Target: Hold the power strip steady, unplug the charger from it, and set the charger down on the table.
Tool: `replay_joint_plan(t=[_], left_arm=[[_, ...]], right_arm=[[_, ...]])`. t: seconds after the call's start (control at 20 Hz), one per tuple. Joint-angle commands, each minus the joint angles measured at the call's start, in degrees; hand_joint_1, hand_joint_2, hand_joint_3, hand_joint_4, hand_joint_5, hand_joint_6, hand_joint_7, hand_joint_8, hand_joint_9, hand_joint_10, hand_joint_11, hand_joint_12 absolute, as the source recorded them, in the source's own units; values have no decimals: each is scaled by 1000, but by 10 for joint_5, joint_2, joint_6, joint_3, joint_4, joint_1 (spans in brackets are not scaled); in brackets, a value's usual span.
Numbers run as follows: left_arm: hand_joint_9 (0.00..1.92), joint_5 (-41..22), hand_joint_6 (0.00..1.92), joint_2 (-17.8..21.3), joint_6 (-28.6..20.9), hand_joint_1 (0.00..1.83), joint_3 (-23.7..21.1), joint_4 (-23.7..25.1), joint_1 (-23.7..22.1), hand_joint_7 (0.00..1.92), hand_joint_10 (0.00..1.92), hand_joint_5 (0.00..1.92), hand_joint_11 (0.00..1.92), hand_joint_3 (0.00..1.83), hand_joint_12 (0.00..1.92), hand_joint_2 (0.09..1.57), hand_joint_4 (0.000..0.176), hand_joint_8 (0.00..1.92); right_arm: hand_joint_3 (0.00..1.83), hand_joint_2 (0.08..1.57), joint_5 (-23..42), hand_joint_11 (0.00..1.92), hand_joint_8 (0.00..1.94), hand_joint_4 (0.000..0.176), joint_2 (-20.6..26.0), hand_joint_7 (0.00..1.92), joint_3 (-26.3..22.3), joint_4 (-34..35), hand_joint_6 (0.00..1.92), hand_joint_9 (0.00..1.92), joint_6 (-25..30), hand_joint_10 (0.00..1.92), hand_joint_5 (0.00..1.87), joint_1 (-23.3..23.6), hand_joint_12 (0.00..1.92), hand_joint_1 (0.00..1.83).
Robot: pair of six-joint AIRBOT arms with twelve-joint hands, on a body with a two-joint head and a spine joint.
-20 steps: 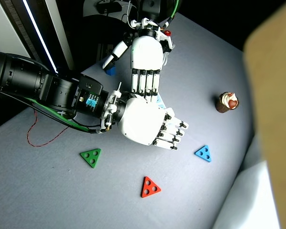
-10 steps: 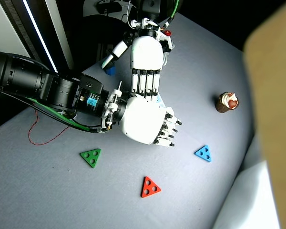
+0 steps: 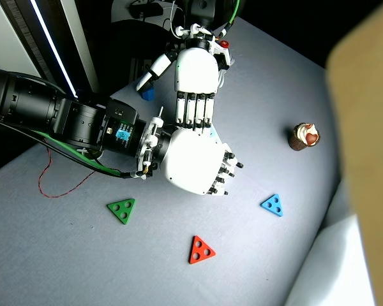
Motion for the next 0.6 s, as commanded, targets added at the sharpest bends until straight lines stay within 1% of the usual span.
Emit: replay_joint_plan(t=[0.0, 0.15, 0.35, 0.45, 0.55], left_arm=[[161, -3, 3, 0, -10, 0, 5, -6, 6, 164, 4, 152, 93, 0, 208, 912, 0, 5], [153, -2, 2, -1, -16, 10, 7, -6, 6, 165, 0, 152, 82, 0, 204, 911, 0, 3], [150, -3, 3, -1, -18, 7, 6, -6, 6, 156, 2, 148, 82, 1, 207, 914, 0, 3], [152, -3, 3, 0, -18, 17, 6, -6, 6, 158, 4, 147, 86, 0, 210, 913, 0, 3], [153, -3, 3, 0, -18, 17, 5, -6, 6, 158, 4, 151, 81, 0, 210, 913, 0, 3]], right_arm=[[0, 1053, 65, 793, 637, 30, 10, 1186, 2, -27, 827, 1285, 8, 2, 1078, 12, 889, 1245], [0, 1049, 65, 782, 621, 31, 16, 1195, 2, -39, 810, 1282, 8, 1, 1086, 19, 880, 1247], [1, 1057, 60, 771, 682, 33, 33, 1162, -1, -40, 826, 1264, 8, 2, 1075, 38, 883, 1243], [0, 1058, 58, 779, 690, 32, 51, 1160, -9, -62, 826, 1268, 8, 4, 1074, 41, 886, 1243], [0, 1055, 32, 770, 662, 29, 75, 1177, -14, -103, 822, 1267, 5, 2, 1074, 41, 887, 1245]])
